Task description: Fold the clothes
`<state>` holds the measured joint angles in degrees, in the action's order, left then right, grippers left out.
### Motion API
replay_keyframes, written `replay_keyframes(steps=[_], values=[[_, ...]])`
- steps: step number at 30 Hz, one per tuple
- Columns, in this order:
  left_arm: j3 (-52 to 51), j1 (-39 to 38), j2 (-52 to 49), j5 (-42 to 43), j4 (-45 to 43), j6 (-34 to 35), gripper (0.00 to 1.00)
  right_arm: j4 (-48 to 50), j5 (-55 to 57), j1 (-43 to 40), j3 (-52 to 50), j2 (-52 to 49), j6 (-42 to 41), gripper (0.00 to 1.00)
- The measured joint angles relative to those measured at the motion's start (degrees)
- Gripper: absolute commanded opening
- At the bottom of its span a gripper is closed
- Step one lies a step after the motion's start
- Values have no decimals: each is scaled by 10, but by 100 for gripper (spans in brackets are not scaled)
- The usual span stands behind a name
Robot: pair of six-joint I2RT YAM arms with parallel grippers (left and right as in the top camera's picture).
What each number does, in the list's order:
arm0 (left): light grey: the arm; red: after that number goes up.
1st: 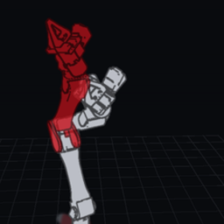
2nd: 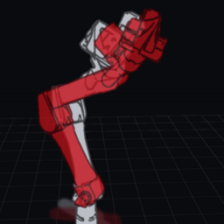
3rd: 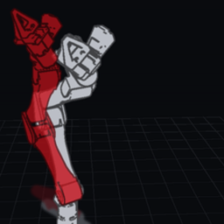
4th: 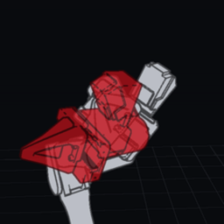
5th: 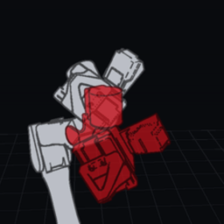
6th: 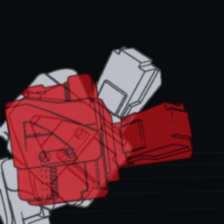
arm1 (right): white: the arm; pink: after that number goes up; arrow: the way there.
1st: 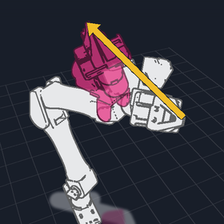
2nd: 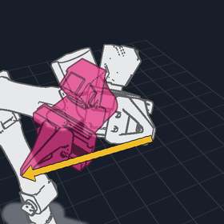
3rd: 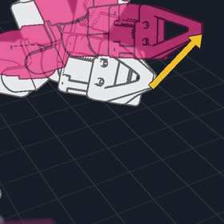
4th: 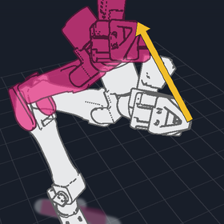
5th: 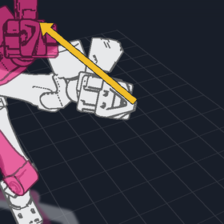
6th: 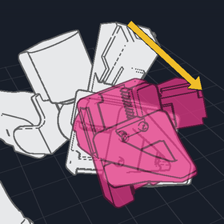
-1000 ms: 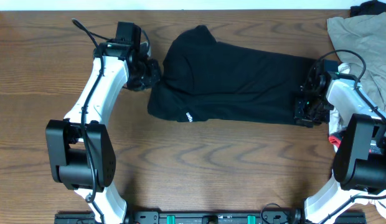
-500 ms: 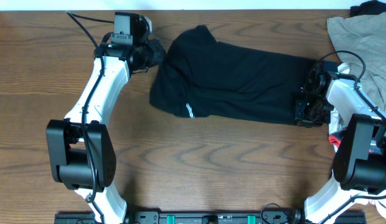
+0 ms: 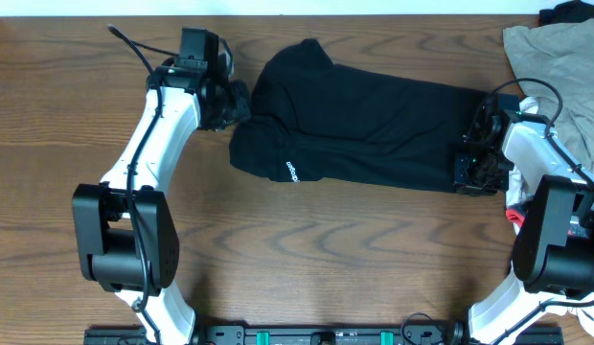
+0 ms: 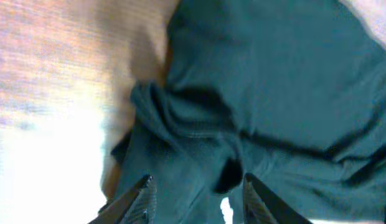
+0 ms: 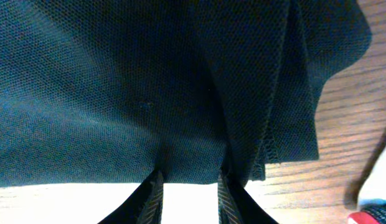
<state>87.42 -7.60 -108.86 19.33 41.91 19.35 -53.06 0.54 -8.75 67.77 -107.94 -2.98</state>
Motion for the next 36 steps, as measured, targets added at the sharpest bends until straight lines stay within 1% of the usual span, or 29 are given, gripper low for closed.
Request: replay_keyframes(steps=[5, 10, 16, 22, 24, 25, 27, 29, 30, 31, 36], values=[[0, -28, 0, 0, 5, 8, 45, 0, 1, 0, 0, 0, 0, 28], [0, -67, -11, -3, 6, 39, 45, -6, 1, 0, 0, 0, 0, 28], [0, -77, -75, -9, -6, 94, 45, -13, 1, 0, 0, 0, 0, 28], [0, -77, -121, -11, -27, 111, 44, -16, 2, 0, 0, 0, 0, 28], [0, -77, -122, -9, -35, 117, 34, -17, 1, 0, 0, 0, 0, 27], [0, -77, -122, -4, -44, 118, 30, -17, 1, 0, 0, 0, 0, 27], [0, -77, -122, 9, -62, 120, 27, -17, 1, 0, 0, 0, 0, 27], [0, -77, -122, 31, -82, 122, 19, -18, 1, 0, 0, 0, 0, 27], [0, -77, -122, 43, -93, 121, 10, -18, 1, 0, 0, 0, 0, 27], [0, -77, -122, 55, -101, 123, 7, -18, 2, 0, 0, 0, 0, 27], [0, -77, -122, 101, -113, 121, 6, -19, 2, 0, 0, 0, 0, 27]])
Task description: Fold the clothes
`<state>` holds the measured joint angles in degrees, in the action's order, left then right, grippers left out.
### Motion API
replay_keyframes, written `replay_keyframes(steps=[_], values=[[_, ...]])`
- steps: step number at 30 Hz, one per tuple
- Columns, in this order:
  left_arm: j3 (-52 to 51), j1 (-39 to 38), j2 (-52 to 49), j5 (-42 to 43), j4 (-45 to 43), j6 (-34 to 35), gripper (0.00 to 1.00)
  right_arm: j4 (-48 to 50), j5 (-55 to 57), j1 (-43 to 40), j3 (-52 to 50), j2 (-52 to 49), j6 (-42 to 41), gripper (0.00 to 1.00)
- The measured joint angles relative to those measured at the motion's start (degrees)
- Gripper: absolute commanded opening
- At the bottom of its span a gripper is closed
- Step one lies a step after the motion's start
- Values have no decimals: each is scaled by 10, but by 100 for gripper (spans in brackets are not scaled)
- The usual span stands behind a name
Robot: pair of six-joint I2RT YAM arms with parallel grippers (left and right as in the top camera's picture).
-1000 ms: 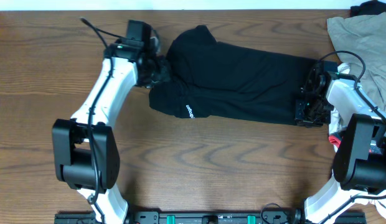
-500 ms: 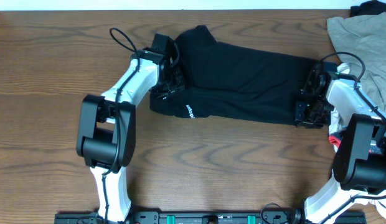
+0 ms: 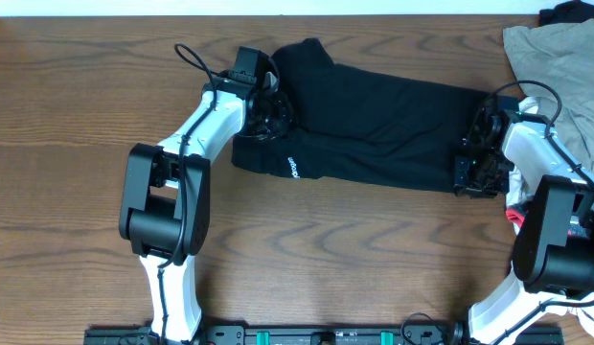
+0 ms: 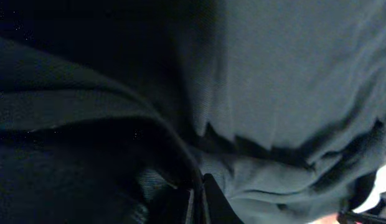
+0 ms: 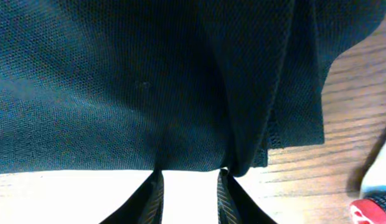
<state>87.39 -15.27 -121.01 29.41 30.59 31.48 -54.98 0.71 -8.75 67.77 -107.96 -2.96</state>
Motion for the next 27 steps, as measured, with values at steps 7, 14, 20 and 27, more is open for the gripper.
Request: replay_keyframes(steps=[7, 14, 20, 27], values=[[0, 0, 0, 23, -49, 0, 6, 0, 0, 0, 0, 0, 0, 27], [-1, 0, 0, 30, -225, 0, 6, -3, 1, 0, 0, 0, 0, 27], [-1, 0, 0, 3, -302, -2, 28, -3, 2, 0, 0, 0, 0, 27], [0, 1, 0, 7, -168, -25, 45, -2, 2, 0, 0, 0, 0, 27]])
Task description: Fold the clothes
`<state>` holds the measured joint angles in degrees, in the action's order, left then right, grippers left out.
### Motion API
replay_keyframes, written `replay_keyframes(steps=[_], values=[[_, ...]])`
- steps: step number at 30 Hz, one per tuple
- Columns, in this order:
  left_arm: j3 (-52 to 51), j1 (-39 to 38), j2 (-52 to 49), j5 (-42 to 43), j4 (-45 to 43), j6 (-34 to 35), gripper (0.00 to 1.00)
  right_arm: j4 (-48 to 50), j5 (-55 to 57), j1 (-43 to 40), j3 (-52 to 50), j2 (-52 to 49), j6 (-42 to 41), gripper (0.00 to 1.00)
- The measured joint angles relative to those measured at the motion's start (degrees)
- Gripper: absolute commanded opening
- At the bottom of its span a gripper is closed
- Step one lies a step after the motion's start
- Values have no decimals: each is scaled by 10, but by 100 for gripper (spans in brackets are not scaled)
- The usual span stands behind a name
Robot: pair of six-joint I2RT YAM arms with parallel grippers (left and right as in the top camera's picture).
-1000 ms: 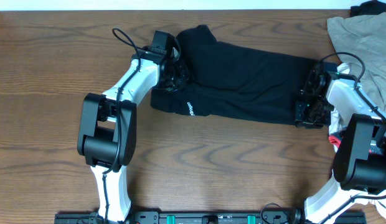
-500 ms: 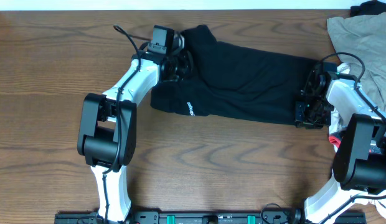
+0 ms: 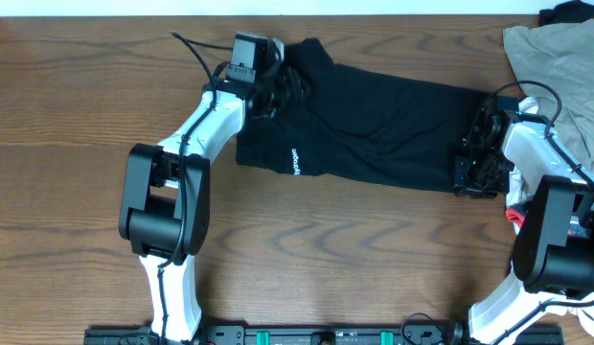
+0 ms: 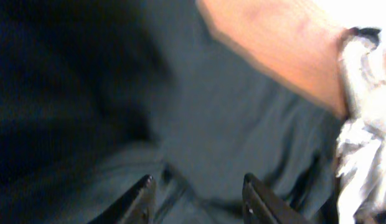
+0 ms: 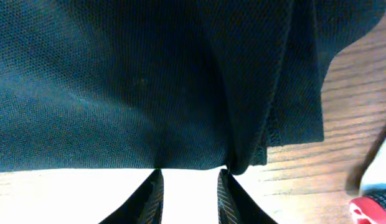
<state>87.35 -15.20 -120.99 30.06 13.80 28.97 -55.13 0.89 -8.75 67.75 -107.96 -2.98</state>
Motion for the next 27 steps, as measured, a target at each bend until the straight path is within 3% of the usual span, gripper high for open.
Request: replay_keyframes(steps=[8, 12, 21, 27], values=[[0, 4, 1, 0, 195, -84, 40, 2, 0, 0, 0, 0, 0, 28], [0, 4, 4, -64, 258, -111, 40, -2, 0, 0, 0, 0, 0, 27], [-20, 4, 4, -215, 247, -128, 40, -6, 0, 0, 0, 0, 0, 28], [-32, 4, 7, -250, 259, -131, 34, -28, 0, 0, 0, 0, 0, 29]])
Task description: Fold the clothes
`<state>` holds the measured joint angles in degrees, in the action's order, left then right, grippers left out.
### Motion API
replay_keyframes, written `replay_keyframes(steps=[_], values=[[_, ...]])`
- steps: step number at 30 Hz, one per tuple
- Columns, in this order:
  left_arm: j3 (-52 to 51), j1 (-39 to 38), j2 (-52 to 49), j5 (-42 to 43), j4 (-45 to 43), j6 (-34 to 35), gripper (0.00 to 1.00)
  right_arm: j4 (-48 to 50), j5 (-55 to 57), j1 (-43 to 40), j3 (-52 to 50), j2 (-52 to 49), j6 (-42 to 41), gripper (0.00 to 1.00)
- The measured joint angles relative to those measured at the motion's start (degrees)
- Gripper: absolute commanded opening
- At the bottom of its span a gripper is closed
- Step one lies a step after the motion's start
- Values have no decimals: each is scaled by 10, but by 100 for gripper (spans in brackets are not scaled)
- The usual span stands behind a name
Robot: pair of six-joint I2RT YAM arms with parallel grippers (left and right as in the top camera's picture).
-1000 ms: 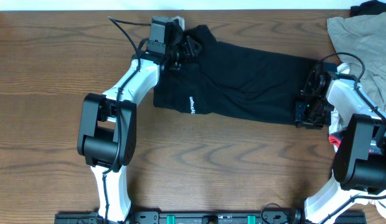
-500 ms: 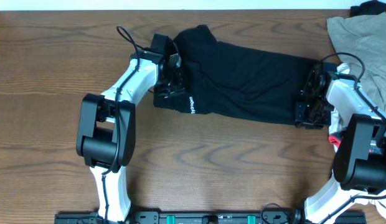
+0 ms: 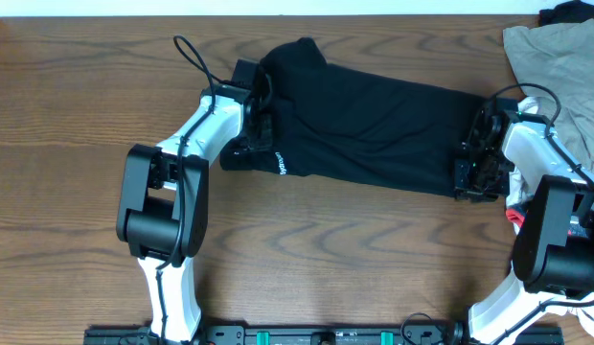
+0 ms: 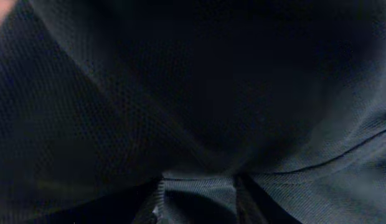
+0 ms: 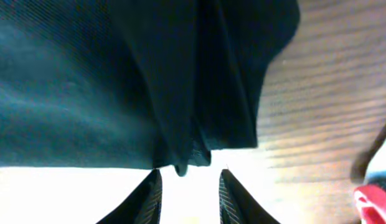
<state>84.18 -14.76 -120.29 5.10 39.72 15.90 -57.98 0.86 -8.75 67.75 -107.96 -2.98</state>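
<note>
A black garment (image 3: 374, 125) with a small white logo lies stretched across the wooden table (image 3: 326, 249). My left gripper (image 3: 257, 105) is down on its left end. In the left wrist view dark cloth (image 4: 193, 93) fills the frame, and the left gripper (image 4: 197, 199) stands open with a band of cloth bunched between its fingers. My right gripper (image 3: 472, 163) is at the garment's right end. In the right wrist view the right gripper (image 5: 190, 180) is open, and only a small tip of the hem (image 5: 180, 167) hangs between its fingertips.
A beige garment (image 3: 556, 57) lies at the back right corner with a dark item (image 3: 570, 11) behind it. A white and red object (image 3: 515, 206) sits by the right arm, its red part (image 5: 373, 205) showing in the right wrist view.
My left gripper moved from the garment's upper left edge down onto its left end, jaws narrower and cloth between them. The lower left corner shifted left. The hem has drawn back to my right fingertips.
My left gripper first stood open just left of the garment. It was then nearly shut on cloth at the left end, then open near the upper edge, and now presses into the left end. My right gripper stayed at the right hem throughout.
</note>
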Motion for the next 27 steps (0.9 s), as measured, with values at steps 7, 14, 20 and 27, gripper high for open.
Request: replay_keyframes(steps=[7, 14, 20, 27], values=[[-7, 11, 3, -42, 81, -3, 30, -40, -15, 0, 0, 0, 0, 30], [-10, 37, 4, -60, 129, -6, 29, -31, -41, 0, 0, 0, 7, 36], [-10, 37, 4, -62, 126, -7, 29, -70, -80, 13, 65, 17, 44, 49], [-11, 37, 4, -59, 123, -7, 29, -58, -113, 120, 179, 102, 192, 61]])
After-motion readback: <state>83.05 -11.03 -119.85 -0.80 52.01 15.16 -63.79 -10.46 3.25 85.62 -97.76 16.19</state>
